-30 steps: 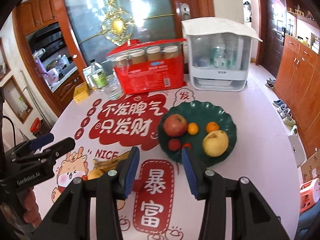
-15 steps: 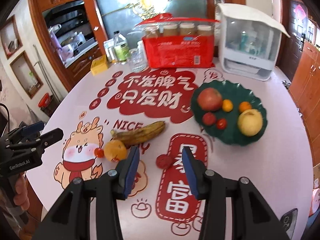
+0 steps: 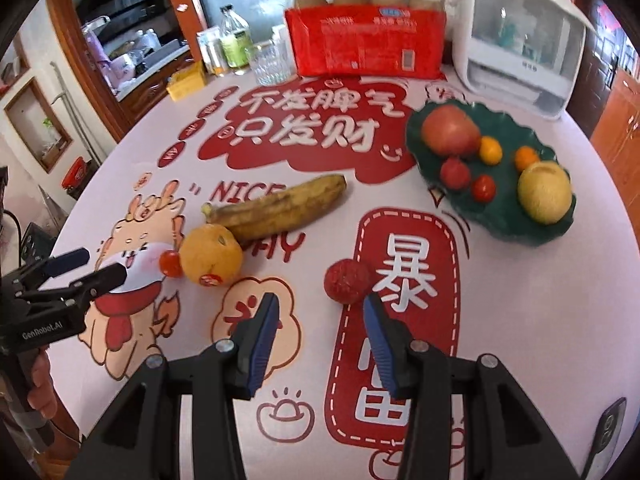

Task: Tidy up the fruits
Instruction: 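Grasp a cherry tomato with the left tool while the right tool grasps a red lychee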

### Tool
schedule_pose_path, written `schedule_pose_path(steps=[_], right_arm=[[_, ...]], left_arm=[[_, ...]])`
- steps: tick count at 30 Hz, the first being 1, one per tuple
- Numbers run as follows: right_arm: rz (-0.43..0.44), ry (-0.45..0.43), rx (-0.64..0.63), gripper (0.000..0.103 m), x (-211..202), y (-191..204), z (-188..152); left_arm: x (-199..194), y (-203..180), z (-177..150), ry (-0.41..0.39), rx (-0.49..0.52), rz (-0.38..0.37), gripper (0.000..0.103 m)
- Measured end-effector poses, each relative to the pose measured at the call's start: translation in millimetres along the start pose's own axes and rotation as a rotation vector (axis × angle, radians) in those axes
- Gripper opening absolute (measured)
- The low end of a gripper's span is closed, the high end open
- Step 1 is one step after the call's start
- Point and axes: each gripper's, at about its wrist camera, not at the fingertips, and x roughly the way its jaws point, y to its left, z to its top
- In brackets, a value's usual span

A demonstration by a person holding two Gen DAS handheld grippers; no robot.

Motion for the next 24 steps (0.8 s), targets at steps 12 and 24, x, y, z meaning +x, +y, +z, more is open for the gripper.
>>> schedule_pose_path(steps=[12,24], right_arm=[[-0.021,0.052,0.076,0.044,41.5,-15.2,4.8],[-0.048,0.035,0.032,0.034,58.1,-5.7,7.3]], left_arm=[[54.0,-6.8,7.7,0.087,0.002,-0.081,0.061],[56.7,-14.7,13.8,0.055,0.020,-0.100,0.030]])
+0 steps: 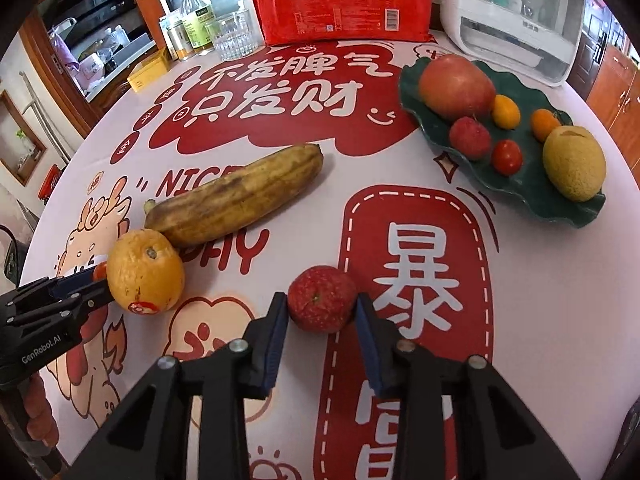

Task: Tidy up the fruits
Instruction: 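Grasp a cherry tomato with the left tool while the right tool grasps a red lychee, then carry the tomato and lychee onto the green plate with both tools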

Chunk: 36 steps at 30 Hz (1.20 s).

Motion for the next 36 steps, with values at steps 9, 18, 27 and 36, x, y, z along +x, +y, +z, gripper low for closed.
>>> schedule_pose_path(steps=[9,18,27,36], right_arm=[[0.017,-0.005,-0.007,0.033,-4.1,-2.3,-2.8],[0.048,-0.029,-0.011,0.033,-32.0,-9.8,-12.4],[0.040,-0.125,-0.002,0.033,-90.0,-34.8,-1.9],[-0.047,-0.298,-0.005,0.033,-178.8,-79.1,62.8]], left_arm=[[-6.7,1.4,-2.2,0.001,-0.023,0.010,0.029],[-47.8,-16.6,-3.6,-0.039,0.007,0.001,0.029],[-97.5,-83.5,27.2,-0.128,0.131,-0.051,0.029],[-153.2,-172.3,104.2,-0.255,0.340,-0.091,0.029]])
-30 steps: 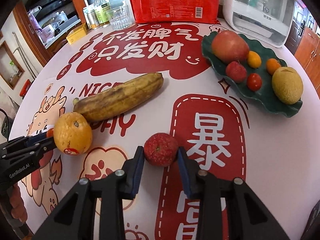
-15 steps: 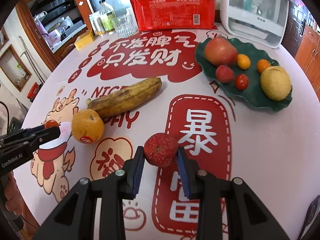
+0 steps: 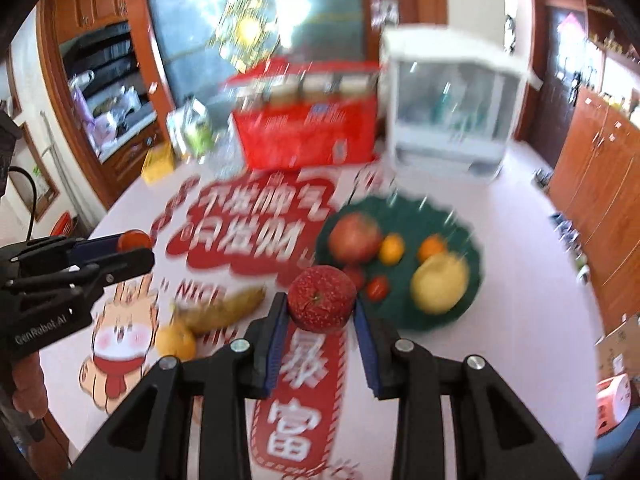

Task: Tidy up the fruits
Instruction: 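Carry the tomato and lychee onto the green plate with both tools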

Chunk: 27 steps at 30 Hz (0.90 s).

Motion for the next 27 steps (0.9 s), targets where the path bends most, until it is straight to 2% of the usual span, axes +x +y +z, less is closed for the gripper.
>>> schedule_pose_path(steps=[4,7,11,15,22,27], right_arm=[[-0.077,-0.071,-0.020,0.033,-21.3,-17.1,46.2],[-0.103,-0.095,-0.010,0.033,-23.9,-30.8,73.0],[-0.121,-0.092,0.019,0.033,-10.8,-47.6,88.0],[-0.122,-0.030,0.051,0.033,22.5,-60.9,75.8],[-0.106,0.123,0.076,0.033,91.4,-63.2,25.4],[-0.097,0.201,0.061,0.033,126.1,-55.1,-2.8]], left_arm=[[-0.8,-20.0,49.3,-0.023,0.080,-0.014,0.029],[7.4,-29.2,81.7,-0.039,0.121,-0.006,0.029],[34.7,-29.5,101.4,-0.020,0.113,-0.008,0.029],[81.4,-32.4,92.3,0.063,0.089,-0.039,0.029],[164.8,-44.6,44.3,0.232,0.125,-0.057,0.029],[205.9,-49.8,19.4,0.325,0.121,-0.087,0.029]])
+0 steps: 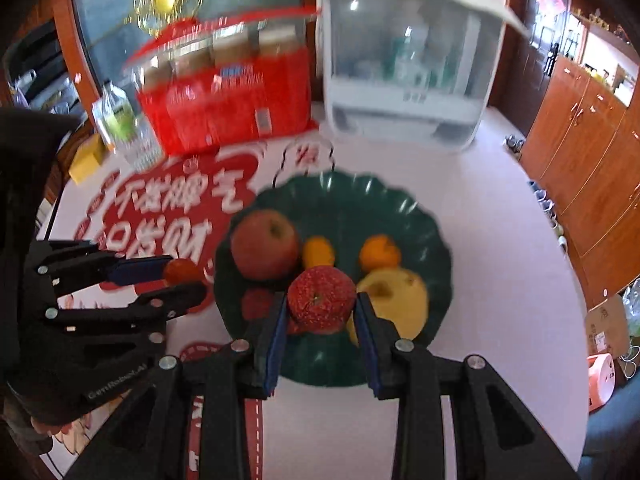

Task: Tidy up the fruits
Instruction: 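Carry the tomato and lychee onto the green plate with both tools, then open both tools to release the tomato and lychee on the plate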

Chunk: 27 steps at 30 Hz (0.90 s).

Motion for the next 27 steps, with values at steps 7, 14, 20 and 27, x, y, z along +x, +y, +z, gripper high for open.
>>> schedule_pose_path(steps=[7,14,20,27], right_arm=[[-0.006,0.066,-0.044,0.033,31.3,6.1,-17.6],[-0.023,0.080,-0.065,0.034,43.3,2.7,-22.7],[-0.002,0.080,-0.068,0.034,45.5,0.7,-22.1],[0.009,0.058,-0.064,0.035,39.2,-1.5,-22.6]], left_arm=[[21.4,-7.3,1.9,0.018,0.008,-0.049,0.029],[27.8,-11.1,12.0,0.010,0.004,-0.092,0.030],[26.3,-16.5,17.4,-0.003,0.013,-0.095,0.048],[17.5,-20.9,17.6,-0.031,0.040,-0.072,0.057]])
